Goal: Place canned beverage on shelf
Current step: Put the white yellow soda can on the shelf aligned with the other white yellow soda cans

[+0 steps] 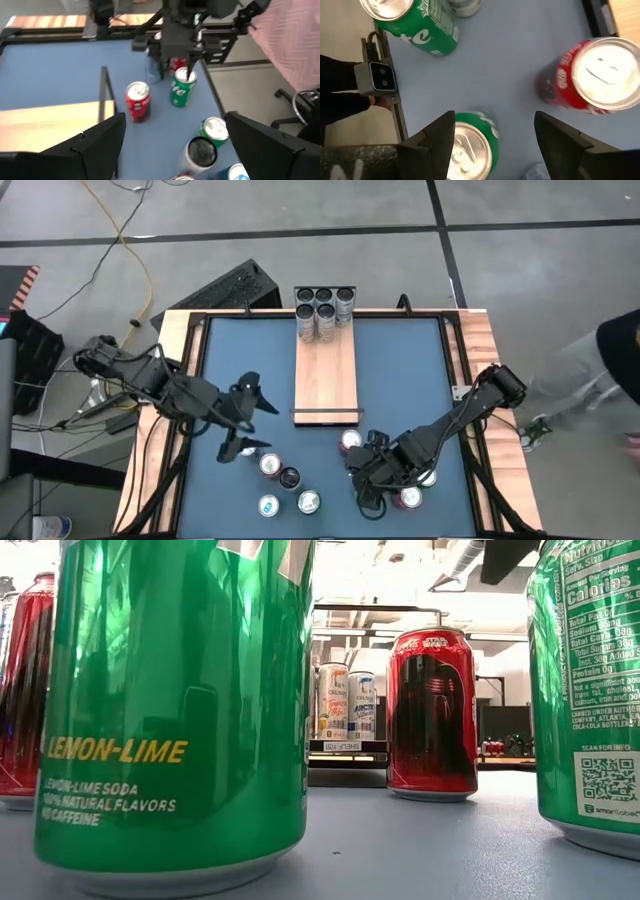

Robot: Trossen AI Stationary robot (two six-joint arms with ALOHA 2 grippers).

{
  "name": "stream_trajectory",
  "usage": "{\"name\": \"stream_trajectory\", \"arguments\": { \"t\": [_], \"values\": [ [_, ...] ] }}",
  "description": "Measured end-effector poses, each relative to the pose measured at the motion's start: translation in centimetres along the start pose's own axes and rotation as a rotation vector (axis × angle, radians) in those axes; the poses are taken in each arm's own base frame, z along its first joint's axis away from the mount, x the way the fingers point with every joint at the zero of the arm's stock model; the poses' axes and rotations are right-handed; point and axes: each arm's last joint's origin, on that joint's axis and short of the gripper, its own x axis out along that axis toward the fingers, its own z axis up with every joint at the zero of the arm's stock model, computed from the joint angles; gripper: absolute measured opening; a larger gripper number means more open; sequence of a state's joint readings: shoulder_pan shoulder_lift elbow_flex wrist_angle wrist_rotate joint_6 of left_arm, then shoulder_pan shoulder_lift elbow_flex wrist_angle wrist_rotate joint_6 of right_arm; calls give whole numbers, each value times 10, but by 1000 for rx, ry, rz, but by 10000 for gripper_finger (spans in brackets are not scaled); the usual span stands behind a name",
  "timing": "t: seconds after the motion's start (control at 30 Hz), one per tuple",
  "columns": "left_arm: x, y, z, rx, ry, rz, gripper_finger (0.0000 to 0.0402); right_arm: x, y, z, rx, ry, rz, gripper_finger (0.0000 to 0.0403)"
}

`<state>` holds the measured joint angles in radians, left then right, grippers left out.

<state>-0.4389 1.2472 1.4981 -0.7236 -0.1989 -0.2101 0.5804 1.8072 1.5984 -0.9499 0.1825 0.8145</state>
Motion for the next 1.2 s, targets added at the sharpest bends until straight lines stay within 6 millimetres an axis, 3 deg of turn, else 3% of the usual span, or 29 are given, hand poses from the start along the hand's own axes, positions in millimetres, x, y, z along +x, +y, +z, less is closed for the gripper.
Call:
{"name": "stream_trajectory", "arguments": {
  "t": [0.4,0.6,0.8,1.07,1.2],
  "values": [
    [30,-5,-46,11,-135,-144,332,-2,5,-1,-6,-14,28,256],
    [42,-5,-62,47,-191,-199,332,-2,6,-2,-12,-6,38,256],
    [57,-8,-76,-24,-194,-288,332,-2,6,-2,-10,-19,33,256],
    [61,-4,-83,23,-185,-146,332,-2,7,0,-11,-54,28,256],
    [66,-2,-85,-62,-183,-45,332,-2,8,2,-7,-71,43,256]
  ]
}}
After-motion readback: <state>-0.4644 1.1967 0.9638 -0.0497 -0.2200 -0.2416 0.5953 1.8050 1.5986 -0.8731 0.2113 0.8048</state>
